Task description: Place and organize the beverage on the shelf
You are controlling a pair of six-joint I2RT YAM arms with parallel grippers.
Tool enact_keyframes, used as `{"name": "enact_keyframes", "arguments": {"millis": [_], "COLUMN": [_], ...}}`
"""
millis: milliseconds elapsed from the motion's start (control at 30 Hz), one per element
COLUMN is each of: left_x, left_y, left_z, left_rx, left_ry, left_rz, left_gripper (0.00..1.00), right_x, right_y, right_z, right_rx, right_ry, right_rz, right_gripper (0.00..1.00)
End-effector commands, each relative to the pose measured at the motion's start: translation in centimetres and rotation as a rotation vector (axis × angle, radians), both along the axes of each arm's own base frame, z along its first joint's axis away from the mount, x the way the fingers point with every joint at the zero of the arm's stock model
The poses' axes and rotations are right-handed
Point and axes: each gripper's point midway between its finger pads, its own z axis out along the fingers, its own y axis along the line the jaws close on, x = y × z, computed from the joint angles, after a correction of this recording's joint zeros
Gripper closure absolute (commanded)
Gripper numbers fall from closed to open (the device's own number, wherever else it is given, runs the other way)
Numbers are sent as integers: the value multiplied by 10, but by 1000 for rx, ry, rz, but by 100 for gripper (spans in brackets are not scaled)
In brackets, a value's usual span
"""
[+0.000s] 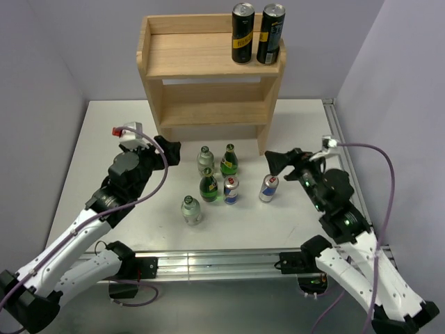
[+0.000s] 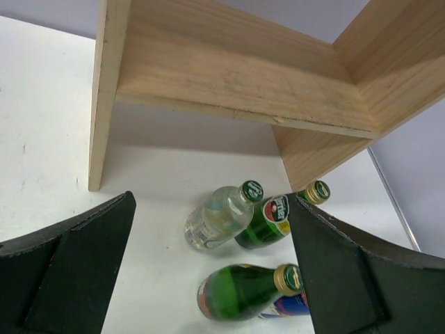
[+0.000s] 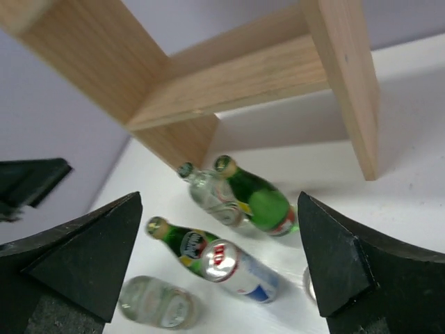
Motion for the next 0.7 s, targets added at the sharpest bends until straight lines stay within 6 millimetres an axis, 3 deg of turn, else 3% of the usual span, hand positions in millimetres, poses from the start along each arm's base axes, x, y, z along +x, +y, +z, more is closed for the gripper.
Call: {"name": "enact_keyframes", "arguments": {"millis": [0, 33, 67, 100, 167, 200, 300, 400, 667], "left_x": [-13, -15, -16, -17, -18, -19, -20, -20, -23], "left_y": [11, 15, 17, 17, 17, 16, 16, 17, 20], "left_z": [-8, -15, -19, -22, -31, -31, -39, -44, -47], "left_rx": [-14, -16, -18, -22, -33, -40, -38, -29, -36], "left_ry": [22, 36, 44, 50, 60, 54, 61, 64, 38], "left_rz": [49, 69, 81, 84, 87, 83, 89, 96, 95], "left_gripper": [1, 1, 1, 1, 1, 2, 2, 2, 2], "right_x": [-26, -30, -36, -39, -38, -40, -42, -42, -36], "right_y": [-7, -6, -7, -9, -14, -18, -24, -36, -25], "right_z": [-13, -31, -35, -58, -84, -106, -141, -153, -176], "right_rx": [59, 81, 105, 87, 84, 45, -25, -61, -111], "right_ry": [50, 97, 106, 172, 265, 332, 459, 490, 522], "right_rz": [-9, -13, -11, -29, -97, -126, -212, -321, -331], "right_gripper": [0, 0, 0, 0, 0, 0, 0, 0, 0]}}
